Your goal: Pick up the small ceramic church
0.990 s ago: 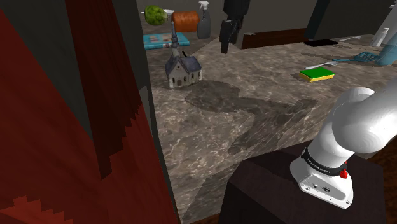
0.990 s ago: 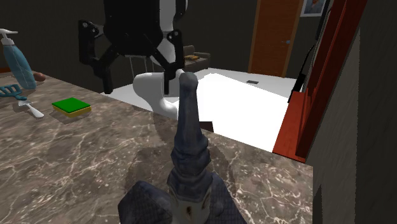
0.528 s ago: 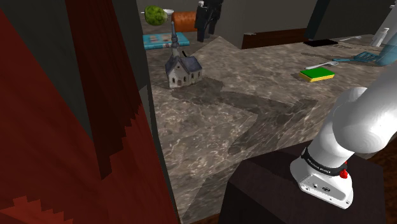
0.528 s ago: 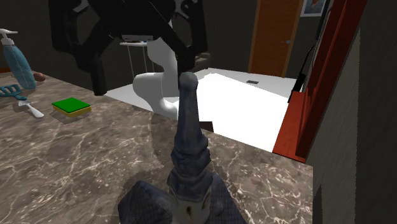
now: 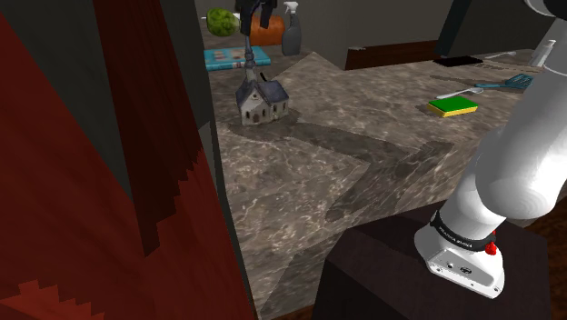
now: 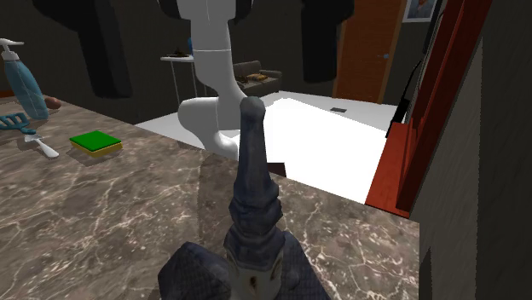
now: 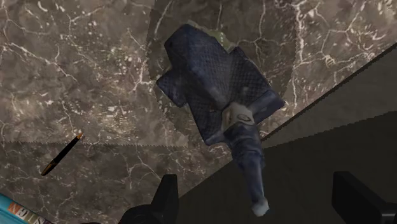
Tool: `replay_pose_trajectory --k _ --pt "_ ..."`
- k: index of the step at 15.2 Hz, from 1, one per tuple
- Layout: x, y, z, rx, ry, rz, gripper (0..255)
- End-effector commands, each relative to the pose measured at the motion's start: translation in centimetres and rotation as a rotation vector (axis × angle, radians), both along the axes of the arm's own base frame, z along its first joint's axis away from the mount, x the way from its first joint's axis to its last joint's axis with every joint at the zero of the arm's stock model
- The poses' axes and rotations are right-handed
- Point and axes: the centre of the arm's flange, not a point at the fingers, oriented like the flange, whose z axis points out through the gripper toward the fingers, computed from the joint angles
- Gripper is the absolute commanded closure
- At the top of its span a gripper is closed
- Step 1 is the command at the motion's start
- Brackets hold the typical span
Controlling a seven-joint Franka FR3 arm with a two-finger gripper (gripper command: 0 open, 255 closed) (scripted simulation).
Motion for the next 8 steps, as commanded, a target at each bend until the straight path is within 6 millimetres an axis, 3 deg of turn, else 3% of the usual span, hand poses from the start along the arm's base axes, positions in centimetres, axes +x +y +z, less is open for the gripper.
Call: replay_pose_trajectory --k 1,2,8 --pt "1.6 0.7 1.1 0.02 -0.018 0.013 0" --pt "2.1 0.9 1.4 0.024 -0.023 0.016 0" --pt "2.1 0.9 -1.8 0.024 -0.023 0.016 0"
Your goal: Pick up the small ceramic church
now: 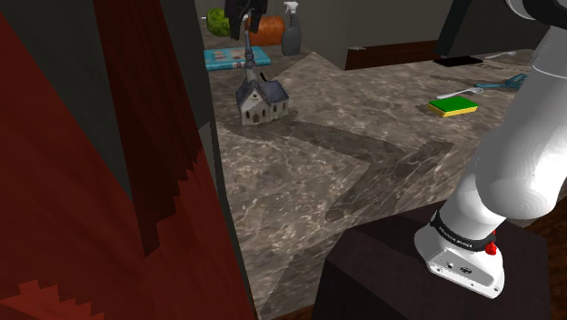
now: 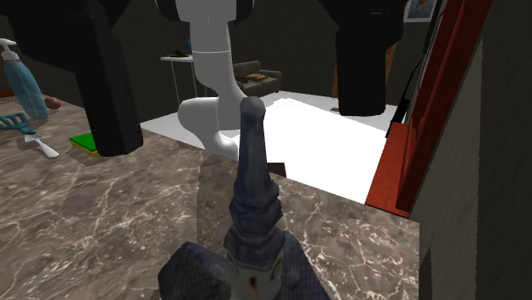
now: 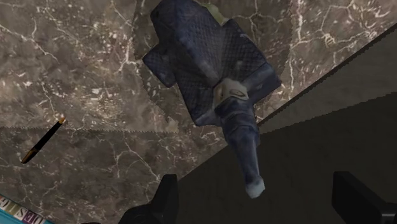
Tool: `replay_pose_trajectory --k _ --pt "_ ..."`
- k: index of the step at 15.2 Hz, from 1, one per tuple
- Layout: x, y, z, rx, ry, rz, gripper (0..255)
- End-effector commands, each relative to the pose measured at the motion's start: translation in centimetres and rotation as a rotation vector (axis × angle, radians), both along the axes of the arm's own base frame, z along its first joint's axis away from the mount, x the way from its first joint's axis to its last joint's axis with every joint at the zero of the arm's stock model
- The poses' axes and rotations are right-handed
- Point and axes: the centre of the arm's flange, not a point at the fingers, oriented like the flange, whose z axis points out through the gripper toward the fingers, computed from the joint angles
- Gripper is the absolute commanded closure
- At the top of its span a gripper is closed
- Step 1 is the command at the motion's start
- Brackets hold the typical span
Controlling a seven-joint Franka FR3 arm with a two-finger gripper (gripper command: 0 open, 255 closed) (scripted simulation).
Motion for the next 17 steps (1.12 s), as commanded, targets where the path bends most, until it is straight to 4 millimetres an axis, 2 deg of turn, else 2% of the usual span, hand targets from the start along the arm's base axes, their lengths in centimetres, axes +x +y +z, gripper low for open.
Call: replay_pose_trajectory --k 1,3,4,13,17 --pt "-0.1 -0.1 -1.1 0.0 -0.001 0.0 0" --pt "-0.1 -0.1 -1.4 0.0 -0.001 0.0 0" --pt "-0.1 -0.1 -1.3 0.0 -0.001 0.0 255" --pt "-0.1 -0.1 -1.4 0.0 -0.001 0.0 255" --pt "-0.1 -0.1 0.7 0.0 -0.001 0.0 255"
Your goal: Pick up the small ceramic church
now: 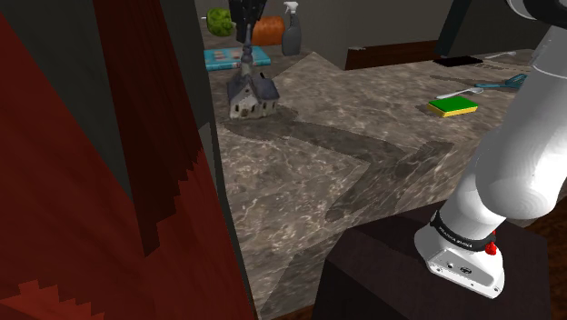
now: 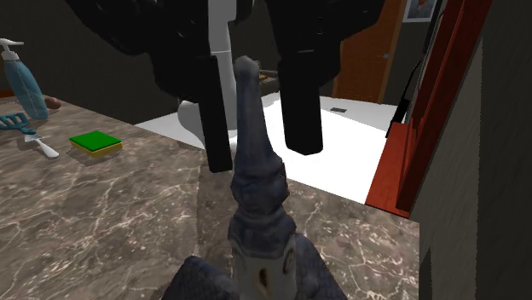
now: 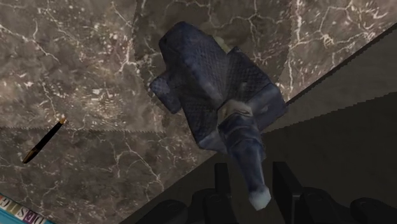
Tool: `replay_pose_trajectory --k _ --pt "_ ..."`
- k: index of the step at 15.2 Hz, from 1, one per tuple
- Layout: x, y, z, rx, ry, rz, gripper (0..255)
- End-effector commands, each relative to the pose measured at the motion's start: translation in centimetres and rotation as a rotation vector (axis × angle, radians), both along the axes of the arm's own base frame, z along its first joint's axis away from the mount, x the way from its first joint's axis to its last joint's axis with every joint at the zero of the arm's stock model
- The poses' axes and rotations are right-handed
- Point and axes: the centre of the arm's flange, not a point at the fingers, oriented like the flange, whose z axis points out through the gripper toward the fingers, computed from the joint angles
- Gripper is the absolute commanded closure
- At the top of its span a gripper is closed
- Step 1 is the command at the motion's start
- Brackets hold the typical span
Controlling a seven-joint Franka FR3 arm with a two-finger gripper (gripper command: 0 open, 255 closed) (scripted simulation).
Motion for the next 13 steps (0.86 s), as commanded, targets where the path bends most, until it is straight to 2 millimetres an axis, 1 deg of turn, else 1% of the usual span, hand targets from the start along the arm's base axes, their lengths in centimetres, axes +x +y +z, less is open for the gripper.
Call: replay_pose_trajectory --k 1,11,13 --pt "0.1 -0.1 1.0 0.0 -0.001 0.0 255" --pt "0.1 -0.1 6.3 0.0 -0.001 0.0 255" --pt "0.1 -0.1 6.4 0.0 -0.001 0.0 255"
